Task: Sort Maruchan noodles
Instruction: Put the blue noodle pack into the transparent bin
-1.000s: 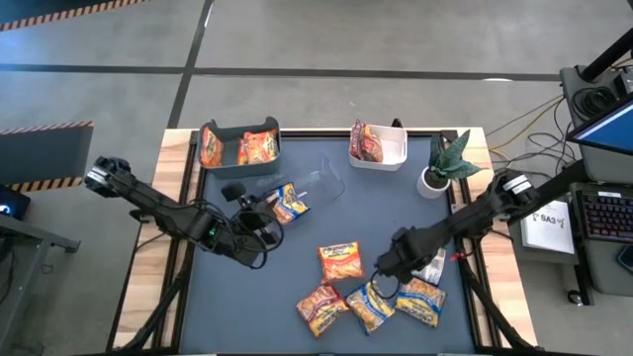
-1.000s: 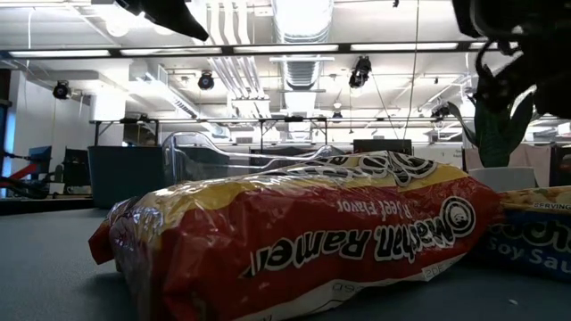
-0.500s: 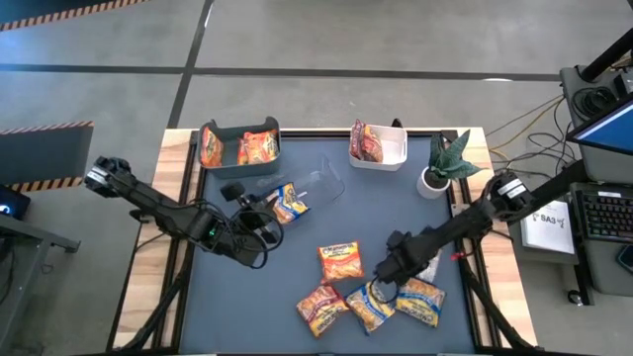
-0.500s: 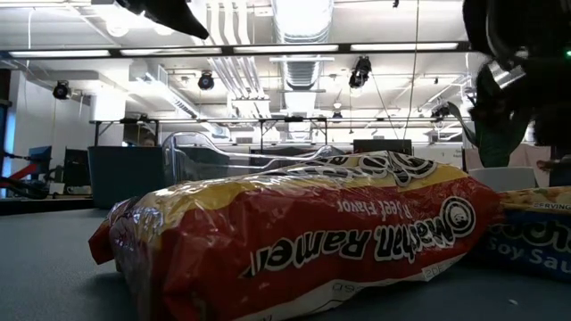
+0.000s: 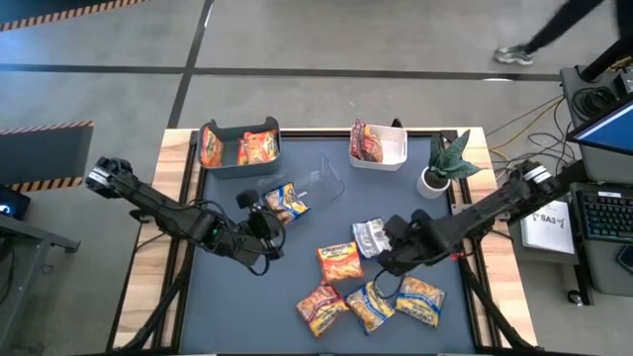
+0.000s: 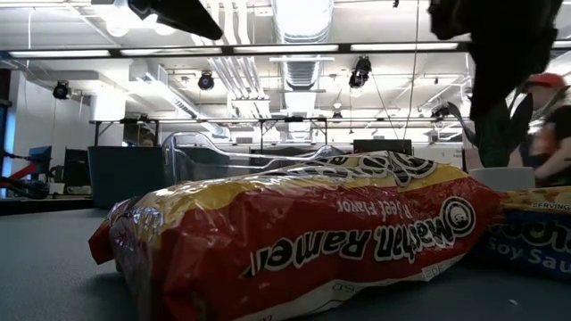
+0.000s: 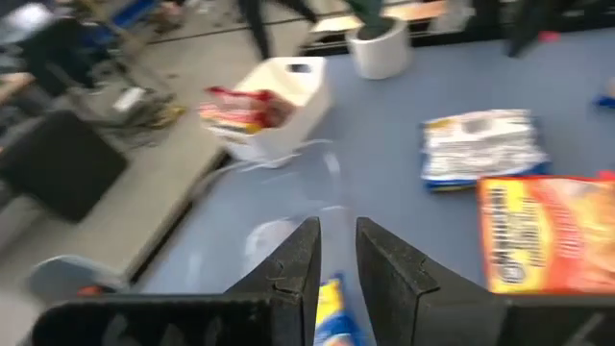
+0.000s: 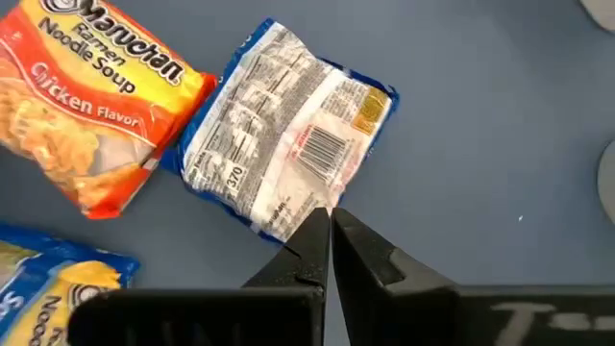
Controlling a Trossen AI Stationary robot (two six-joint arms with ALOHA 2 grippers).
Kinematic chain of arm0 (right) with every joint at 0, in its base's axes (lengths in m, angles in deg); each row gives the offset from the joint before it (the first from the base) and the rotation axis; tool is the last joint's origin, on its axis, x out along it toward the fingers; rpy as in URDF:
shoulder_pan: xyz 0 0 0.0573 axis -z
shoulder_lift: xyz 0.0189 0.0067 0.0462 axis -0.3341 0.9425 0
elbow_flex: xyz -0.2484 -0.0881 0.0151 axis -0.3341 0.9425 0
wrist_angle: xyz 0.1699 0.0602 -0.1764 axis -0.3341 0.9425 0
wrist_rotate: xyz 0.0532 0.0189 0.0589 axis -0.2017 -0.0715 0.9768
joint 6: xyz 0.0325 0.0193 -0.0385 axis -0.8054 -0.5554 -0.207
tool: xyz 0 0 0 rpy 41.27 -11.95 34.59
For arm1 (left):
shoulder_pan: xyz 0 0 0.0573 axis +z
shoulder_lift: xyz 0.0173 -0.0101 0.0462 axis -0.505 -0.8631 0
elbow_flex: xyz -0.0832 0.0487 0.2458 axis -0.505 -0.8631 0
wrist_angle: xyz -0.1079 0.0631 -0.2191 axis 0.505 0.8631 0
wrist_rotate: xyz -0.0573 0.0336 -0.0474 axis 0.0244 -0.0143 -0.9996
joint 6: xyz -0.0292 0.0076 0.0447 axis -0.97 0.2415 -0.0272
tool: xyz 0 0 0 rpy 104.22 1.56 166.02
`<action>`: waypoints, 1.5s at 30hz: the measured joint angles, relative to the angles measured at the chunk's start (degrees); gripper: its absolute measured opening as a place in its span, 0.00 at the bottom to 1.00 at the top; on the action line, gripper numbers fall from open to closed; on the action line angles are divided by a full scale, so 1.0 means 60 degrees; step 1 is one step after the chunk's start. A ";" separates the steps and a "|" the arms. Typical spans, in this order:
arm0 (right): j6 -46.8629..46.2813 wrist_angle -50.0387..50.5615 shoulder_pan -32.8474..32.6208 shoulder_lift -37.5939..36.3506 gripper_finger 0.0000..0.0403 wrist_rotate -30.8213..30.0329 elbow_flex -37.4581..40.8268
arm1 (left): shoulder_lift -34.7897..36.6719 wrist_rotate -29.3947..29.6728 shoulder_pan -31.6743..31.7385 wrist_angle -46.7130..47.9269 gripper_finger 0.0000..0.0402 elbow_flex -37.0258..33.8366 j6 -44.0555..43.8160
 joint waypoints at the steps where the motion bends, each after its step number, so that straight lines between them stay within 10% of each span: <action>1: -0.0064 -0.0118 -0.0024 -0.0275 0.02 0.0005 0.0160 | -0.0099 -0.0215 0.0000 -0.0252 0.12 0.0000 0.0162; 18: -0.0232 -0.3835 0.0026 -0.2842 0.02 -0.0138 0.3858 | -0.3071 -0.2963 0.0963 -0.3952 0.12 0.0710 0.2833; 45: -0.0473 -0.4509 0.0109 -0.2827 0.03 -0.0788 0.4275 | -0.7843 -0.5030 0.2636 -0.5600 0.09 0.3450 0.2855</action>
